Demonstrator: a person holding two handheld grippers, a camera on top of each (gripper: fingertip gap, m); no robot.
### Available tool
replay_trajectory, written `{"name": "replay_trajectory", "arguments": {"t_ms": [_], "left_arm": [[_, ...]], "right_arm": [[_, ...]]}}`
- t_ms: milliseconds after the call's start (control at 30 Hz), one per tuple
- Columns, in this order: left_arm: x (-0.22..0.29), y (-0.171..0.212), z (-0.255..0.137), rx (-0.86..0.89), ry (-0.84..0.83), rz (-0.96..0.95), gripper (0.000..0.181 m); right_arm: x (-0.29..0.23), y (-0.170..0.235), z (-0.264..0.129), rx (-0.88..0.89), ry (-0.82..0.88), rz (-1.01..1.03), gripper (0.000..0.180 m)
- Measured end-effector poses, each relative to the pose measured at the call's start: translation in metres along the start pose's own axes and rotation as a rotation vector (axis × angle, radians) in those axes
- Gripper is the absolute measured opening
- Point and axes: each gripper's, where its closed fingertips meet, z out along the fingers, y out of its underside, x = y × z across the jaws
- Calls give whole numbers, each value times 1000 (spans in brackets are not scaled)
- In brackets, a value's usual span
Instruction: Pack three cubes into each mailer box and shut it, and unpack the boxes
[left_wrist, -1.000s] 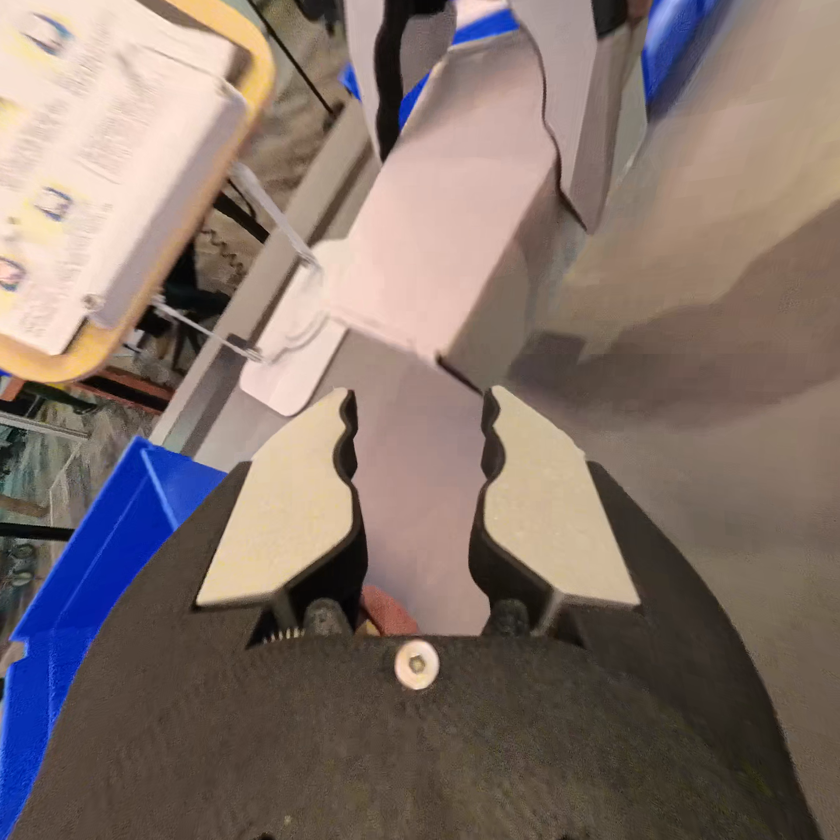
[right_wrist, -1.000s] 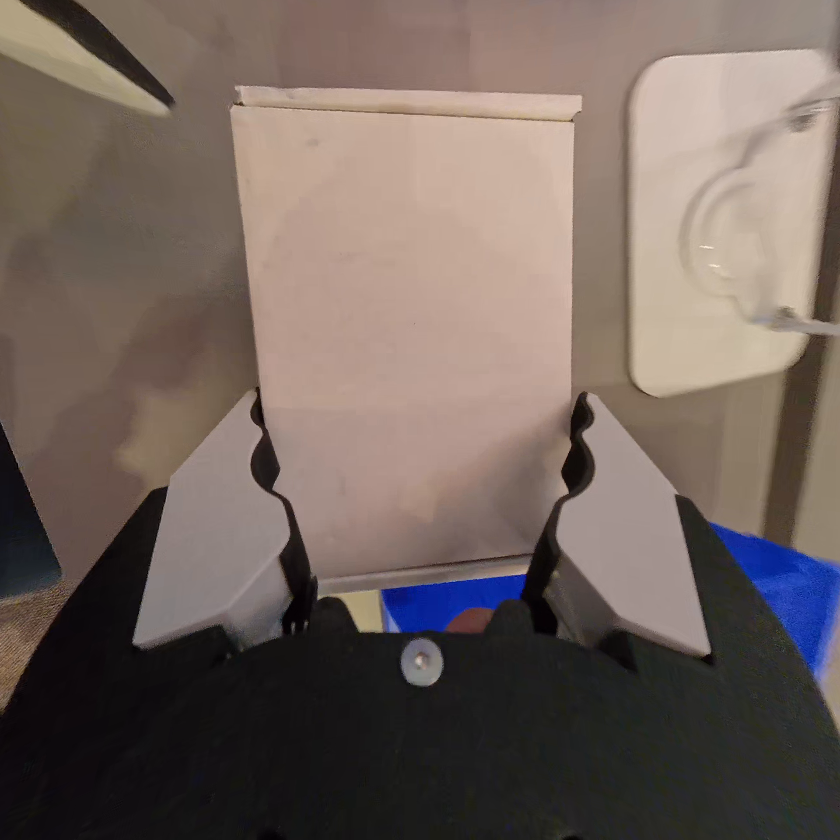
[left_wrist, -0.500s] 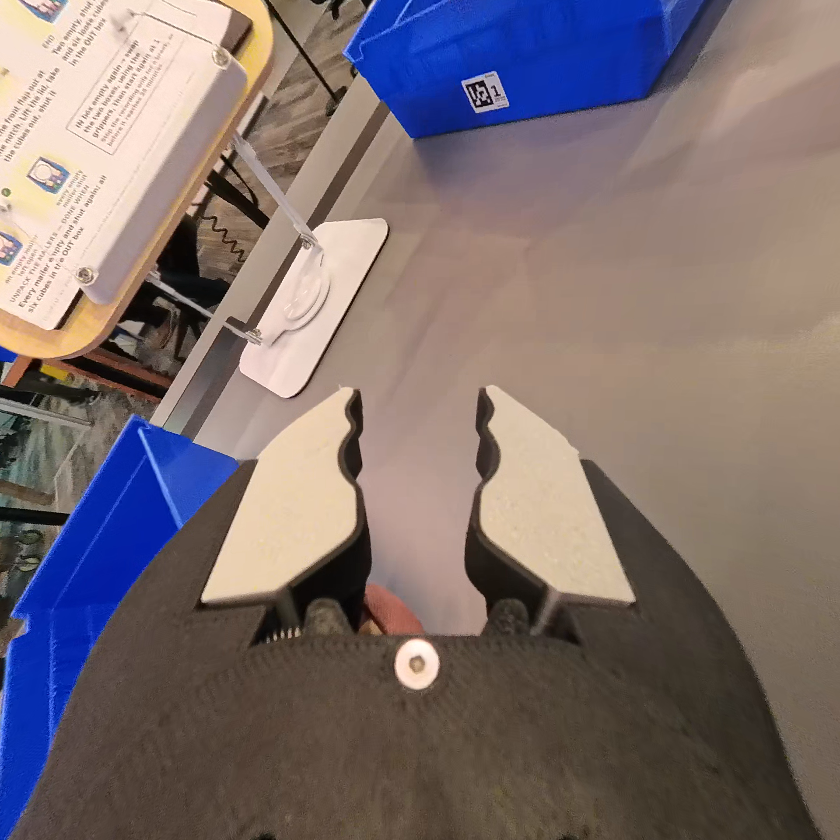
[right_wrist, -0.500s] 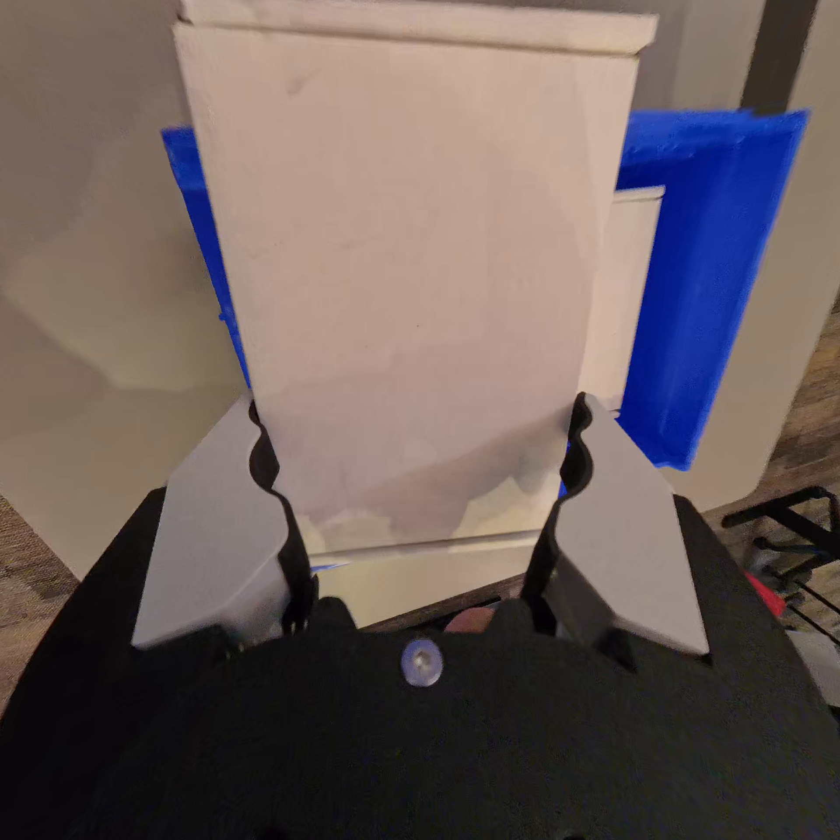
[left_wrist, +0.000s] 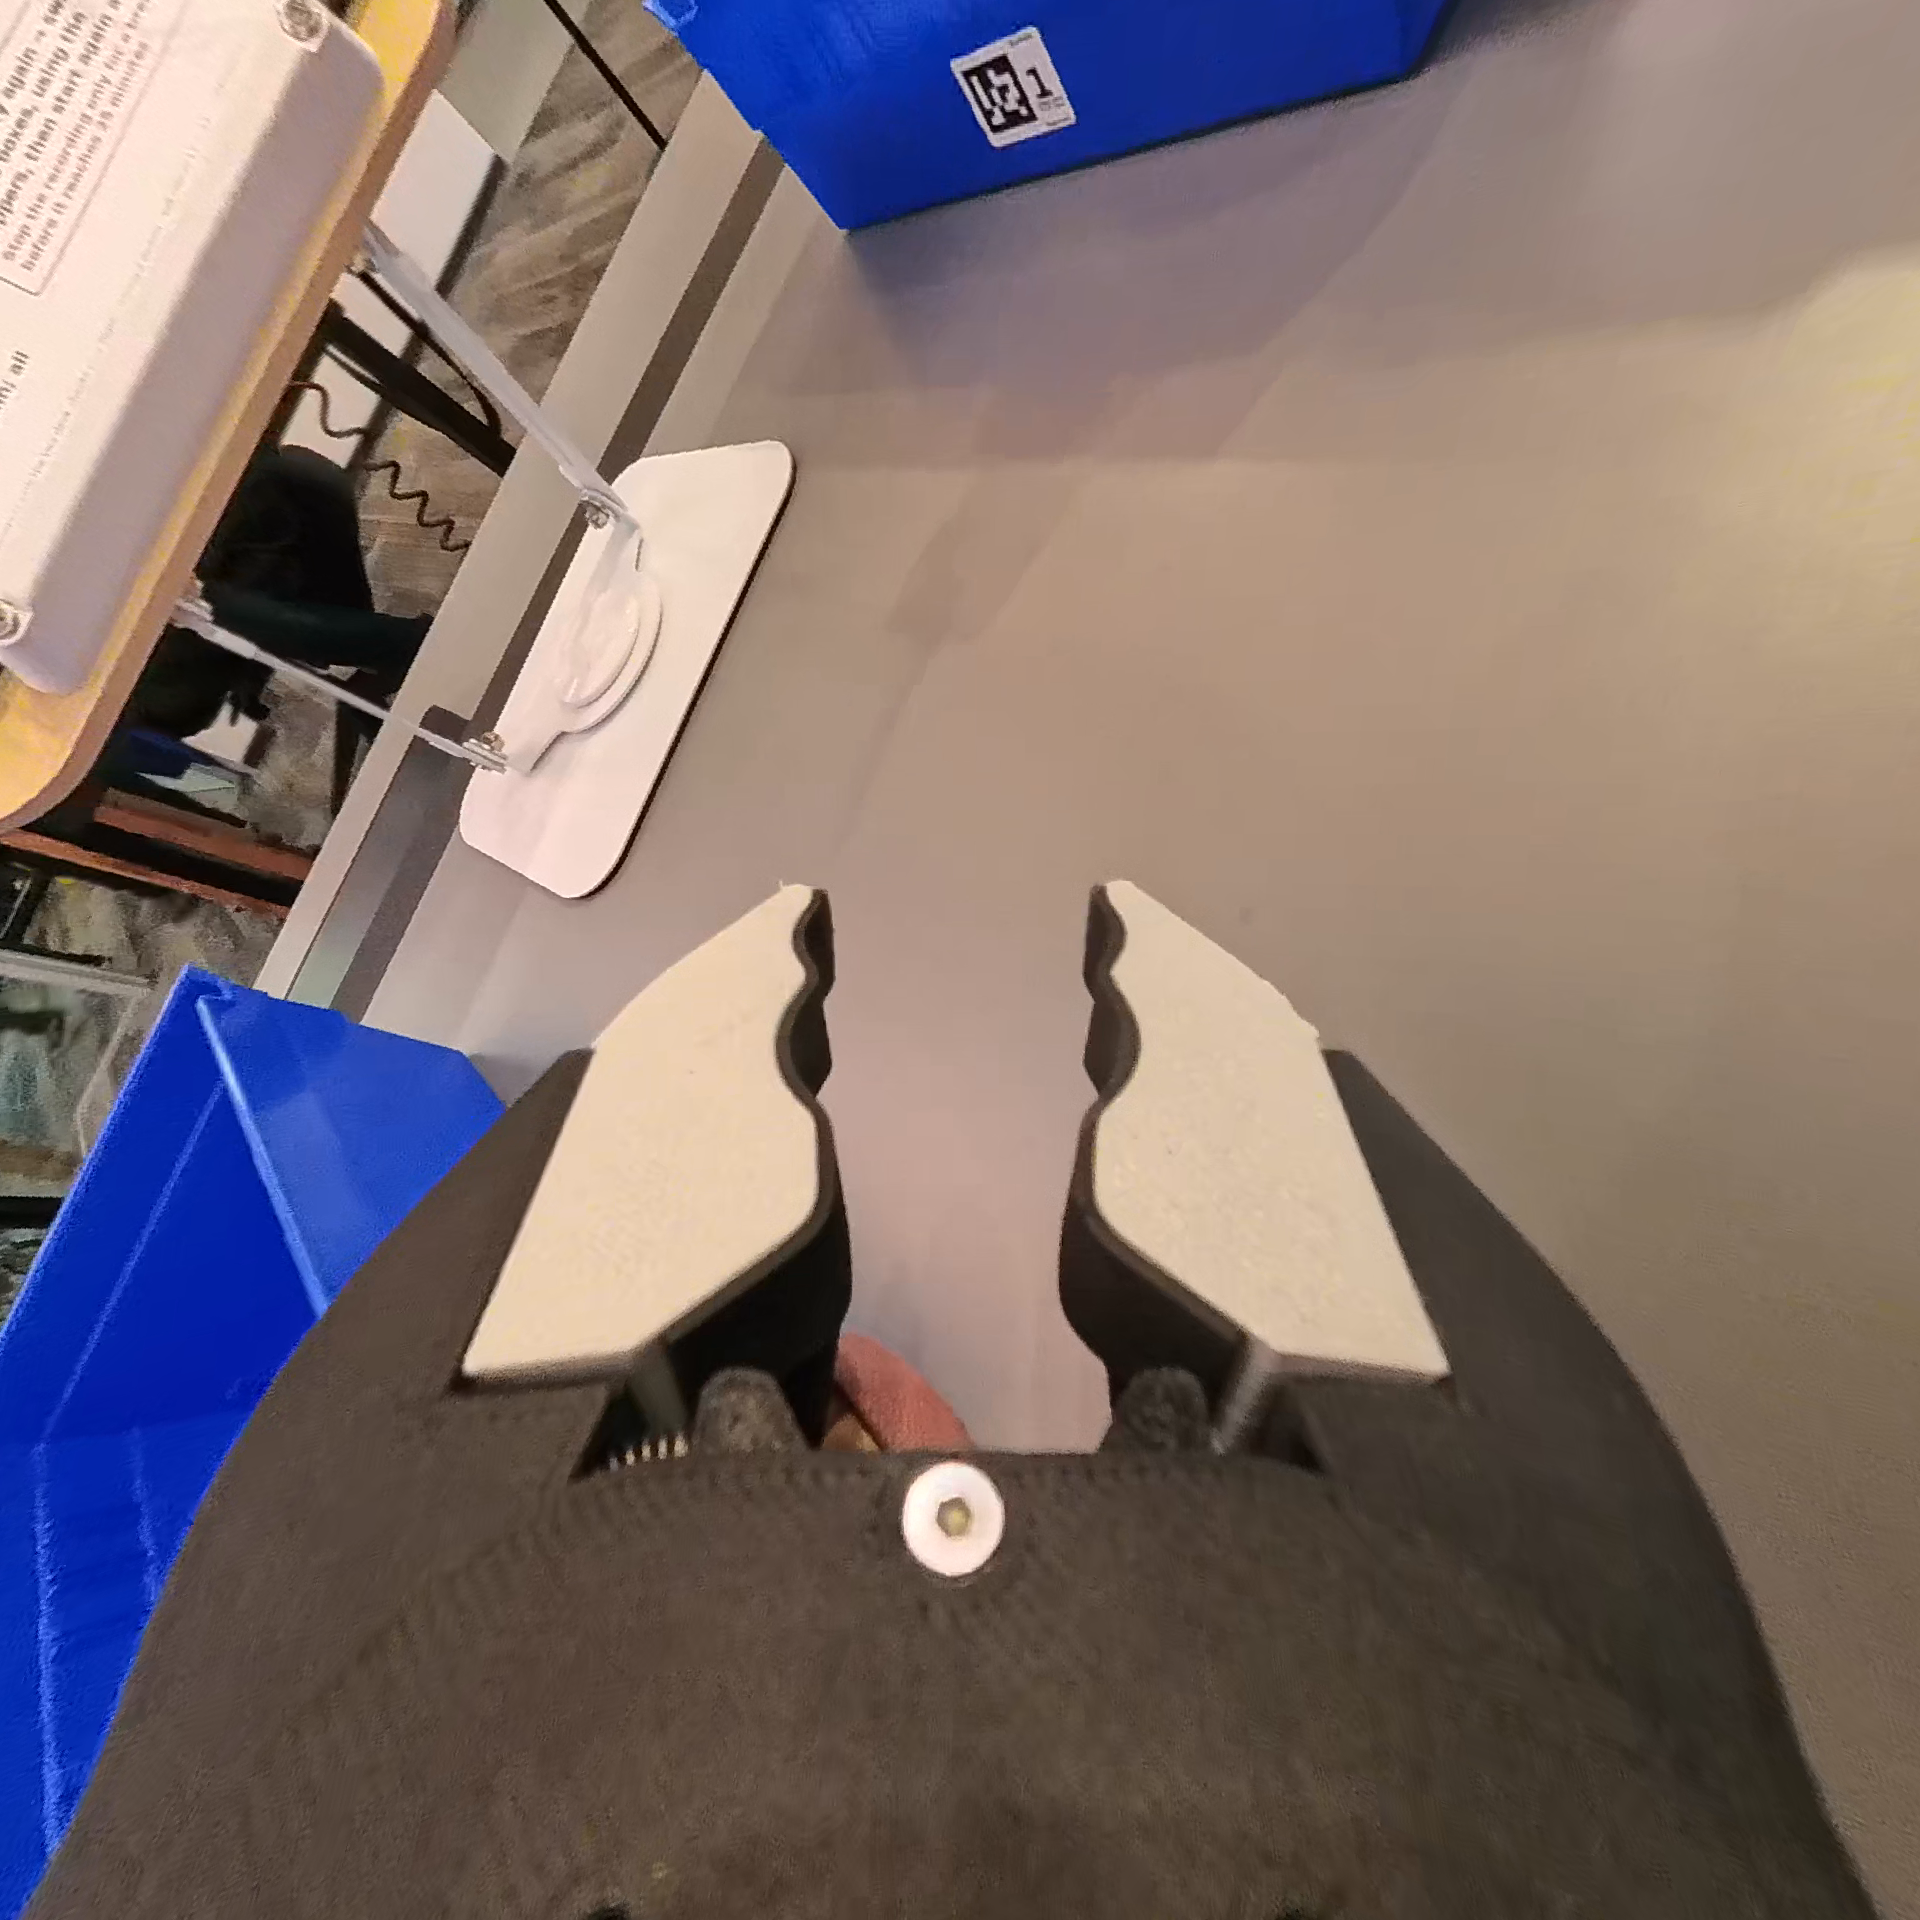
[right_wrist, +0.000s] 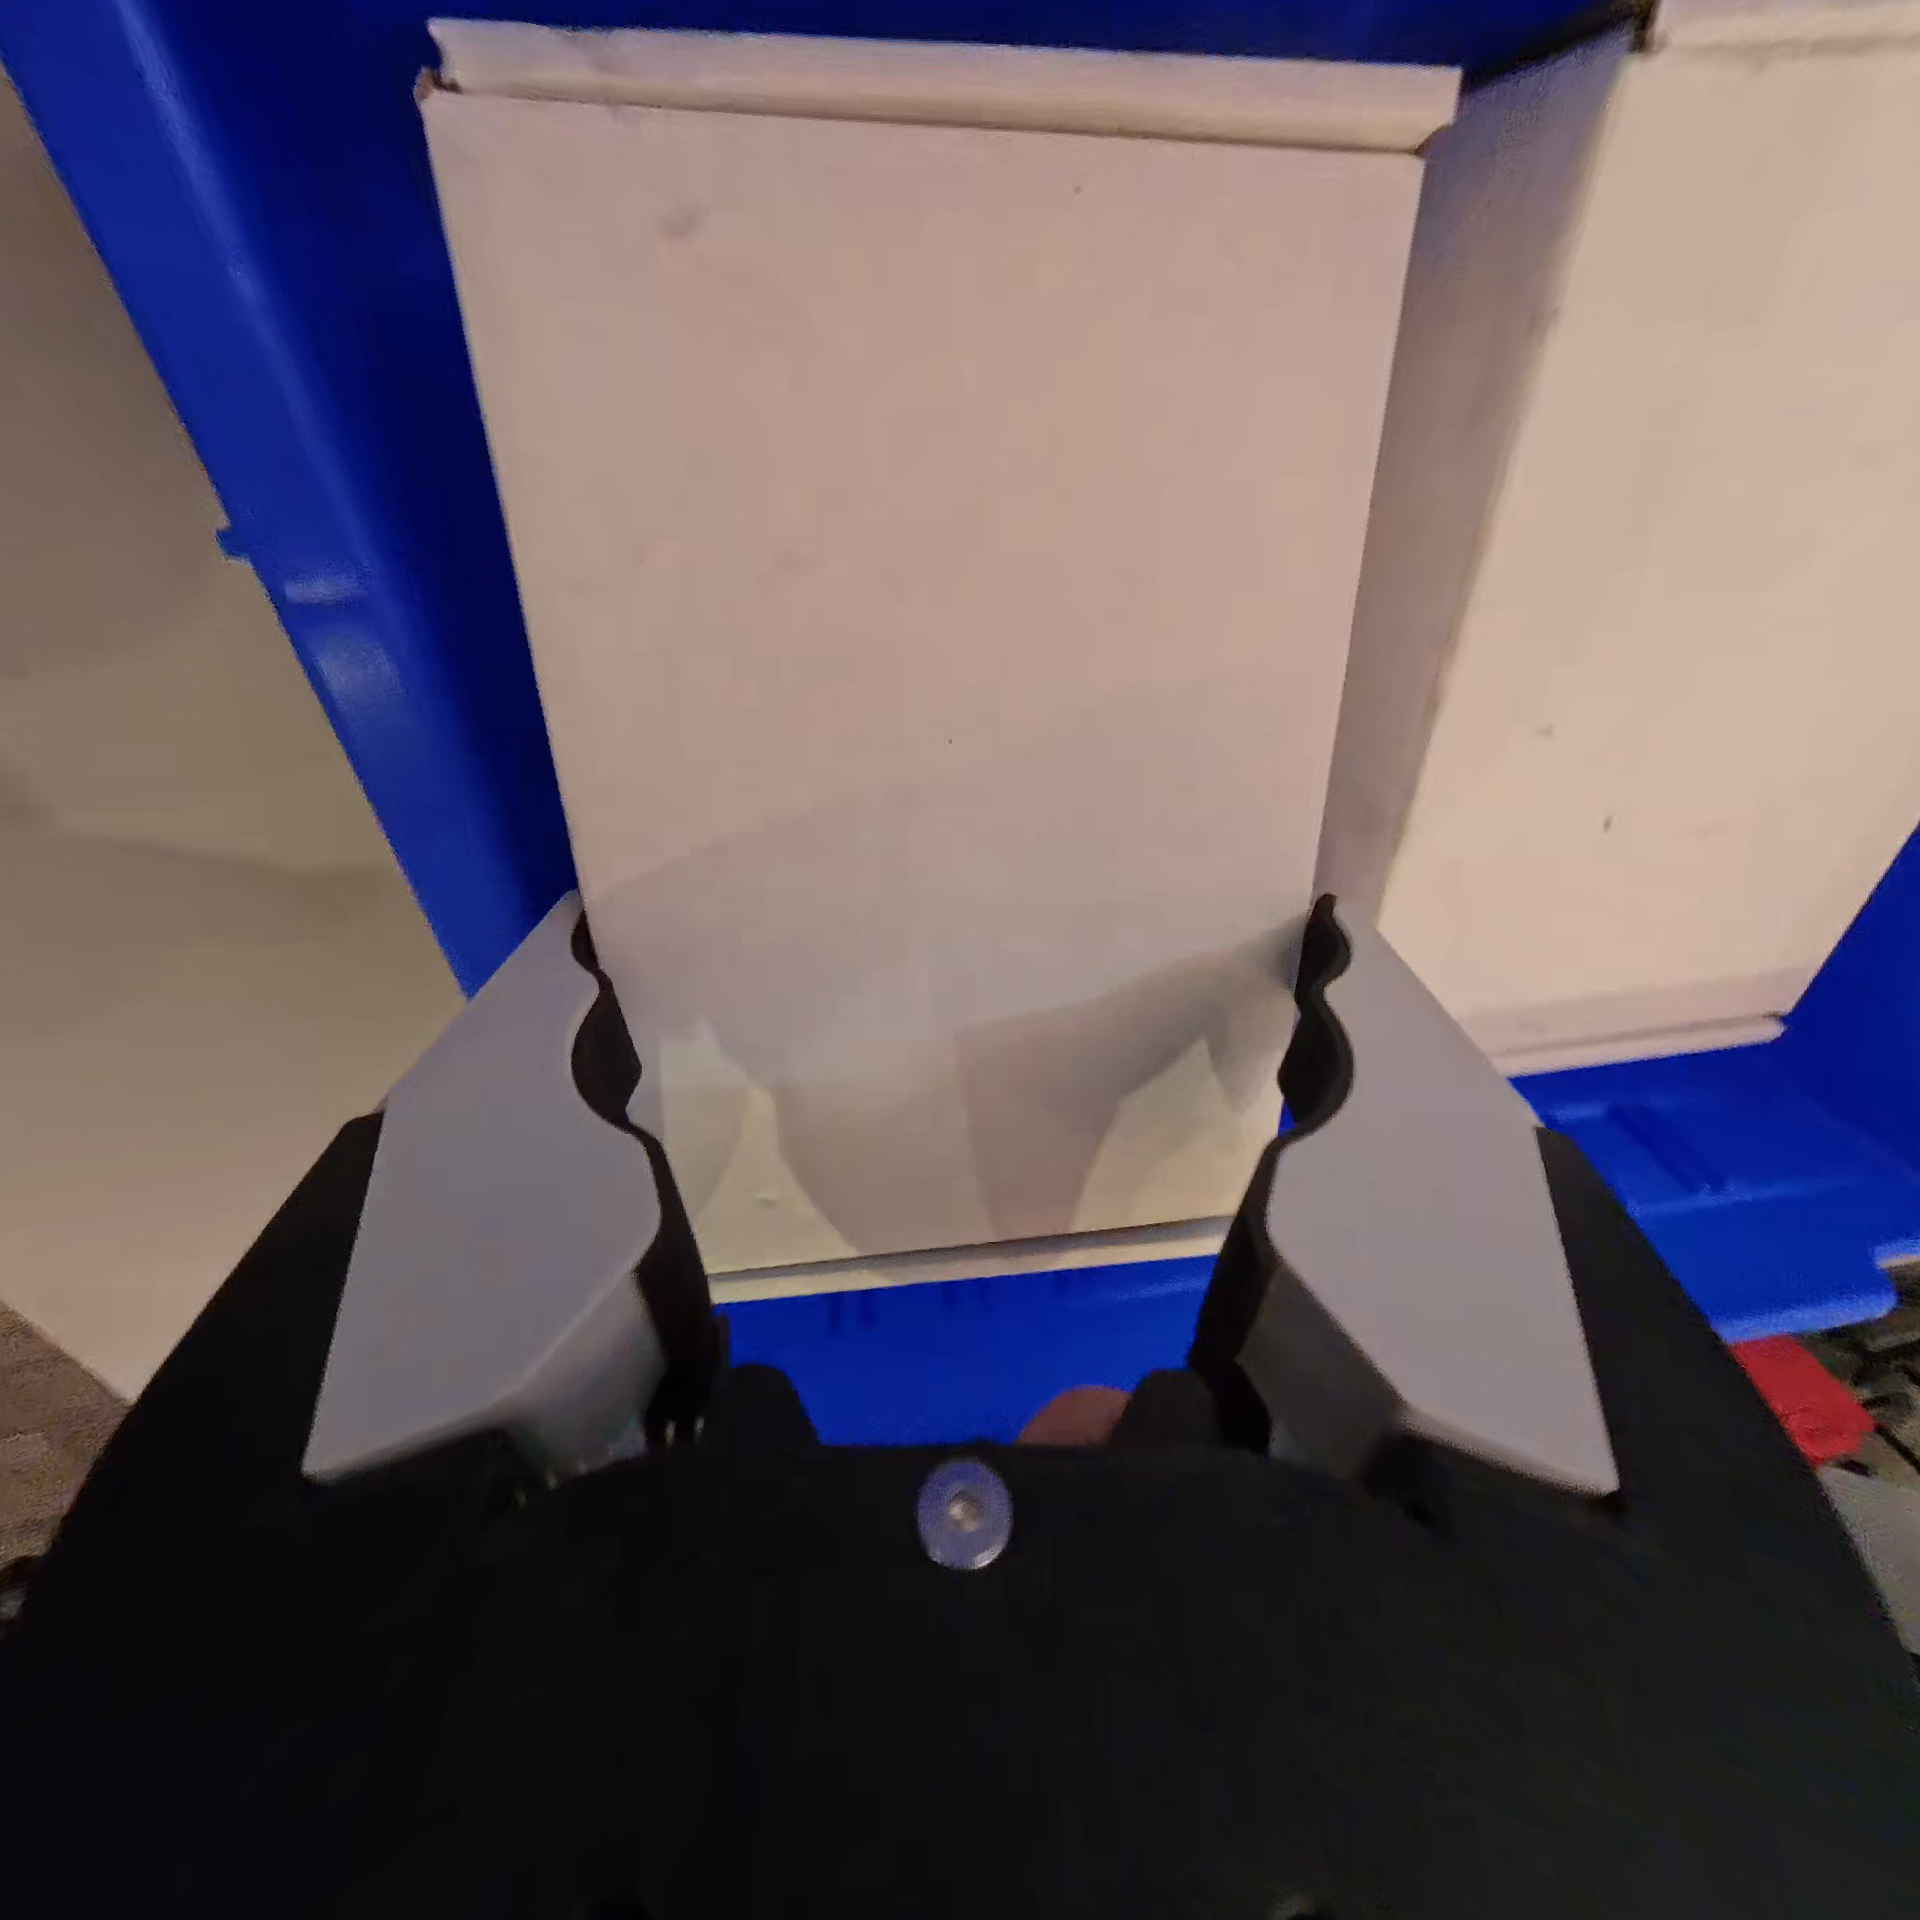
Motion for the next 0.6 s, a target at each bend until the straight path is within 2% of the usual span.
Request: {"name": "replay_trajectory", "arguments": {"t_ms": [67,233,433,533,600], "left_arm": [[3,1,2,-6,11,8,47],[2,0,0,-7,5,25,48],[-25,2,-12,-6,-75,14,51],[-57,11,-25,-35,-162,-38,56],[-84,22,-39,-61,-238,-65,59]], "right_arm": [[1,-12,4,33,8,-9,127],[4,-12,7,-36,63,-19,131],[14,-2,-37,32,184,56,128],[16,19,-56,54,216,183,135],[16,32,-65,84,235,291,131]]}}
